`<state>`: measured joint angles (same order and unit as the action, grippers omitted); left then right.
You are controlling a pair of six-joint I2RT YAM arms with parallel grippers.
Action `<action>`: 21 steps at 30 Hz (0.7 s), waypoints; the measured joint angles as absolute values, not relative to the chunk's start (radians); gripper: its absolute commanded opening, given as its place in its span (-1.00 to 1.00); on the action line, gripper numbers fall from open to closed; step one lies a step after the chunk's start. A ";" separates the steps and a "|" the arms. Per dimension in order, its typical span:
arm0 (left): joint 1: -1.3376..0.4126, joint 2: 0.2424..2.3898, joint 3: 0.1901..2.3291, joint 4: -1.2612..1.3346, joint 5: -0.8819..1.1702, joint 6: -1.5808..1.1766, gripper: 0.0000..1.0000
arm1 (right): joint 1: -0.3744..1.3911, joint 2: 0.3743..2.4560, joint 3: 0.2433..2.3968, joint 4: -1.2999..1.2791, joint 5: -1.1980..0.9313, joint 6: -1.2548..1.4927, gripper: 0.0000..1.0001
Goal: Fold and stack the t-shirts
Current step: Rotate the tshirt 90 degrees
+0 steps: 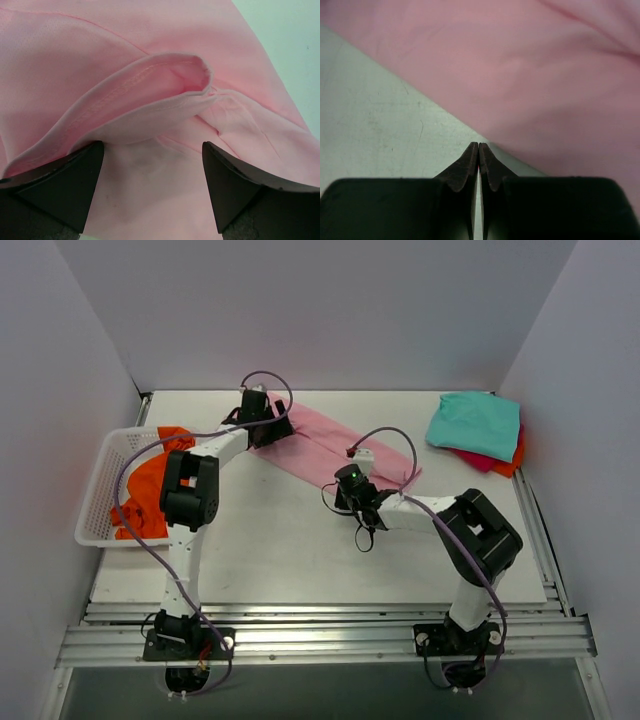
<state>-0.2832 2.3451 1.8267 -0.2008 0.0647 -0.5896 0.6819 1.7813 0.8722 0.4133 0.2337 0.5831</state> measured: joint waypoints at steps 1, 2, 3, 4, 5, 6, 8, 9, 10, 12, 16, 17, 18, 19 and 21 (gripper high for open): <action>-0.281 2.351 1.836 -0.204 0.065 -0.587 0.79 | 0.682 1.773 0.889 0.393 0.251 0.582 -0.93; -0.280 2.356 1.846 -0.207 0.065 -0.584 0.79 | 0.680 1.761 0.908 0.375 0.277 0.580 -0.91; -0.278 2.357 1.848 -0.209 0.066 -0.582 0.79 | 0.677 1.748 0.930 0.355 0.305 0.575 -0.88; -0.277 2.357 1.848 -0.210 0.068 -0.579 0.79 | 0.670 1.732 0.964 0.326 0.340 0.570 -0.86; -0.276 2.357 1.848 -0.210 0.068 -0.576 0.79 | 0.662 1.718 0.995 0.306 0.369 0.562 -0.85; -0.276 2.357 1.848 -0.210 0.070 -0.571 0.79 | 0.650 1.702 1.029 0.289 0.395 0.553 -0.84; -0.273 2.357 1.848 -0.210 0.075 -0.565 0.78 | 0.612 1.671 1.087 0.278 0.427 0.529 -0.93; -0.271 2.357 1.847 -0.210 0.078 -0.564 0.78 | 0.584 1.656 1.110 0.279 0.436 0.520 -1.00; -0.269 2.357 1.847 -0.210 0.083 -0.563 0.77 | 0.550 1.644 1.130 0.280 0.444 0.512 -1.00; -0.263 2.357 1.842 -0.205 0.093 -0.562 0.77 | 0.469 1.643 1.165 0.281 0.447 0.496 -1.00; -0.250 2.357 1.834 -0.190 0.112 -0.562 0.76 | 0.328 1.719 1.182 0.301 0.434 0.481 -1.00; -0.248 2.357 1.834 -0.188 0.115 -0.562 0.76 | 0.306 1.755 1.180 0.308 0.425 0.480 -1.00; -0.246 2.357 1.832 -0.186 0.117 -0.562 0.75 | 0.291 1.792 1.175 0.315 0.411 0.479 -1.00; -0.245 2.357 1.832 -0.184 0.120 -0.562 0.76 | 0.283 1.830 1.166 0.320 0.398 0.478 -1.00; -0.242 2.357 1.831 -0.182 0.123 -0.561 0.75 | 0.282 1.898 1.134 0.336 0.364 0.479 -1.00</action>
